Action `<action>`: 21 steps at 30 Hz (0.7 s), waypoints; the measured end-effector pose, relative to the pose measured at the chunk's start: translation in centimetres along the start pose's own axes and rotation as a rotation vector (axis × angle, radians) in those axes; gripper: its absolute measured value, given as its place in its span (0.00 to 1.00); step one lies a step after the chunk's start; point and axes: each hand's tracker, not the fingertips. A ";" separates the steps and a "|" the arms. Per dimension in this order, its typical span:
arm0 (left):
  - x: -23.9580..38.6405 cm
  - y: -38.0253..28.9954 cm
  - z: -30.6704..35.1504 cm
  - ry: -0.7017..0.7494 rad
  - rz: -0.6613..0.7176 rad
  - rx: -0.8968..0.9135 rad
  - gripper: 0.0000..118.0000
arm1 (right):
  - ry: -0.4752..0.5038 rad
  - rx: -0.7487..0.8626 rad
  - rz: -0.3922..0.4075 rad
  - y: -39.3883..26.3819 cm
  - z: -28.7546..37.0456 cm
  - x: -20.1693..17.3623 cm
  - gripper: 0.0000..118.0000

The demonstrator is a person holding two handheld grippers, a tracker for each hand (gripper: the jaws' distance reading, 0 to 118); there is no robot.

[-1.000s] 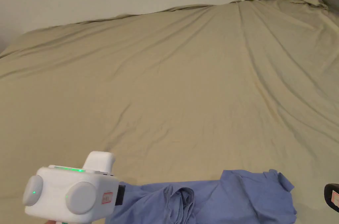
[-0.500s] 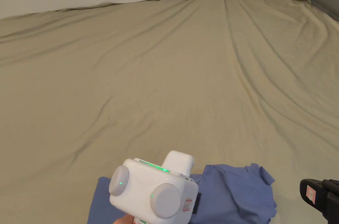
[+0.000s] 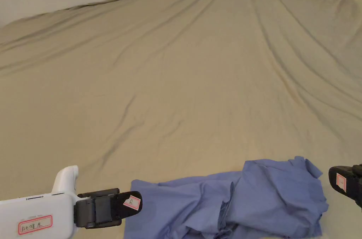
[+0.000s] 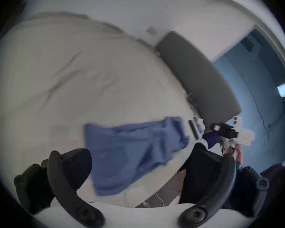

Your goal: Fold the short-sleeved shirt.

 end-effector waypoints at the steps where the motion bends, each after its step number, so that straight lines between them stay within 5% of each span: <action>1: -1.0 -0.1 -0.7 -0.005 0.039 -0.032 1.00 | 0.015 -0.005 0.000 -0.1 -0.3 -0.3 0.02; 6: -6.1 -2.0 -7.9 -0.039 0.129 -0.169 1.00 | 0.023 -0.043 0.036 -0.1 -1.5 -1.7 0.02; 8: -5.3 -1.6 -6.9 -0.099 0.020 -0.035 1.00 | 0.024 -0.048 0.040 -0.1 -1.6 -1.8 0.02; 11: -4.7 -1.5 -9.8 -0.230 0.256 -0.107 1.00 | 0.037 -0.048 0.033 0.0 -1.9 -1.6 0.02; 12: -4.4 -2.1 -10.4 -0.248 0.303 -0.121 0.94 | 0.034 -0.049 0.033 0.0 -2.0 -1.5 0.02; 13: -4.1 -2.5 -10.1 -0.252 0.282 -0.088 0.43 | 0.028 -0.050 0.035 0.1 -2.0 -1.4 0.02; 14: -4.2 -1.6 -10.7 -0.230 0.235 -0.060 0.14 | 0.022 -0.049 0.038 0.1 -1.9 -1.3 0.02; 21: -5.4 -1.7 -4.9 -0.167 0.332 0.040 0.14 | 0.011 -0.019 0.024 0.6 -0.8 0.5 0.02</action>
